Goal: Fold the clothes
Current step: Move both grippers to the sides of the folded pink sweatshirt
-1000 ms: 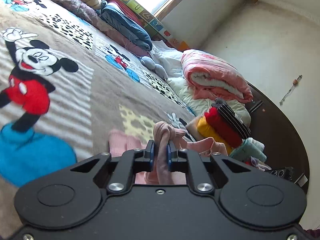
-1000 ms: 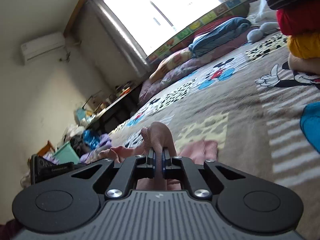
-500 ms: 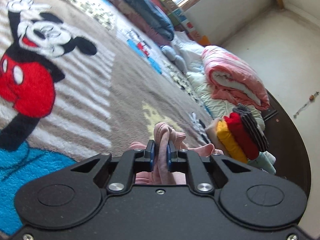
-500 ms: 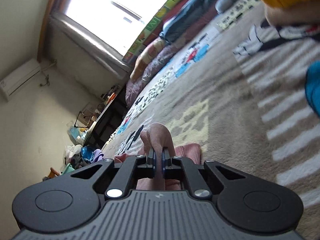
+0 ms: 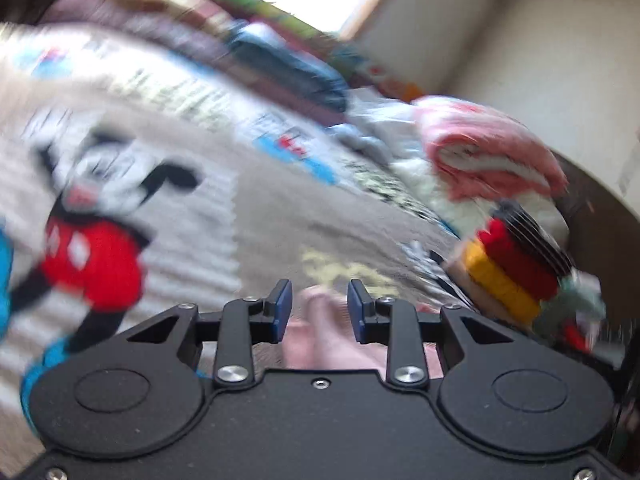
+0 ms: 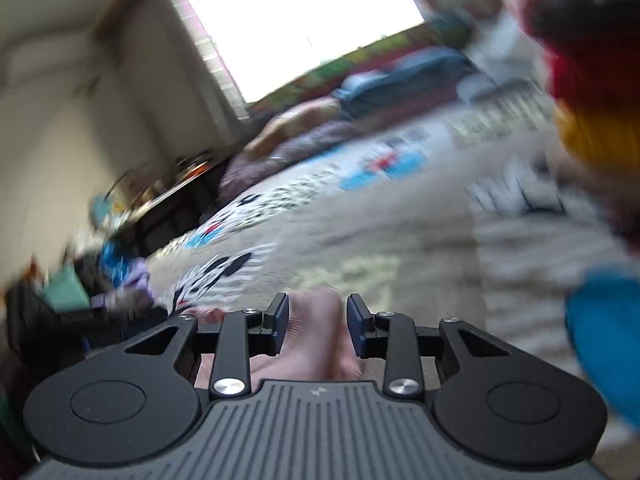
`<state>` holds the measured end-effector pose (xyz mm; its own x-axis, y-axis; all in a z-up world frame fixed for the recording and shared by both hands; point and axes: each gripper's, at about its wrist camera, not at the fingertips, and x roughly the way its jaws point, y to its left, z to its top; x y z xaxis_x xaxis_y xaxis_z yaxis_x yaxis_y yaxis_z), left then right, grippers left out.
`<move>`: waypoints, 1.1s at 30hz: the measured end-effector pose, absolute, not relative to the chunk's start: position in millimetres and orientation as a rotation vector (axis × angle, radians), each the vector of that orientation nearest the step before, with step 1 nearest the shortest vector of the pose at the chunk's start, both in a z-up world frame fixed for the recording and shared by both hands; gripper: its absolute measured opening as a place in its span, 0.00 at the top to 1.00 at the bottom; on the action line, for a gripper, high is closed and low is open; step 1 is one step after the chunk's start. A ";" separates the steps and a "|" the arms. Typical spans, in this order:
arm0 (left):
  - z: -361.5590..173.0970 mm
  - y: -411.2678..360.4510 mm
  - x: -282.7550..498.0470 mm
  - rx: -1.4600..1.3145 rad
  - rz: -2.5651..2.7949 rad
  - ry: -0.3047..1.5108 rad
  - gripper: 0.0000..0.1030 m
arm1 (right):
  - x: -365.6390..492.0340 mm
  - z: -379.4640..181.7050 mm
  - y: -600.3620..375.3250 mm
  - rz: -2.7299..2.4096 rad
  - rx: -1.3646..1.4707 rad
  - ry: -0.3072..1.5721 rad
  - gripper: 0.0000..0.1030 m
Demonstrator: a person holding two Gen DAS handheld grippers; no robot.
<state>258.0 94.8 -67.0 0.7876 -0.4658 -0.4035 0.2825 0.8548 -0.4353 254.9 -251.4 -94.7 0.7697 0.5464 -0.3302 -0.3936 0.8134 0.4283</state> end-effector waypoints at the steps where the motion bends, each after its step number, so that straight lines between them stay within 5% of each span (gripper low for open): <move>1: -63.5 86.1 257.5 -0.311 -0.437 0.516 0.73 | 254.7 -88.2 -245.1 0.542 0.284 0.447 0.67; 6: -76.4 50.3 271.5 -0.111 -0.500 0.554 0.73 | 272.3 -82.9 -216.2 0.586 0.131 0.458 0.69; 10: -119.0 63.3 287.5 -0.201 -0.426 0.645 0.72 | 303.4 -118.5 -224.1 0.542 0.264 0.643 0.69; 18: -120.4 63.3 285.9 -0.219 -0.411 0.642 0.71 | 308.9 -140.9 -247.9 0.570 0.451 0.656 0.78; 24: -88.4 57.1 250.5 -0.134 -0.398 0.583 0.69 | 275.7 -112.2 -239.7 0.521 0.316 0.532 0.64; 33: -79.1 39.7 182.8 0.033 -0.463 0.491 0.61 | 190.9 -87.0 -214.7 0.623 0.024 0.384 0.65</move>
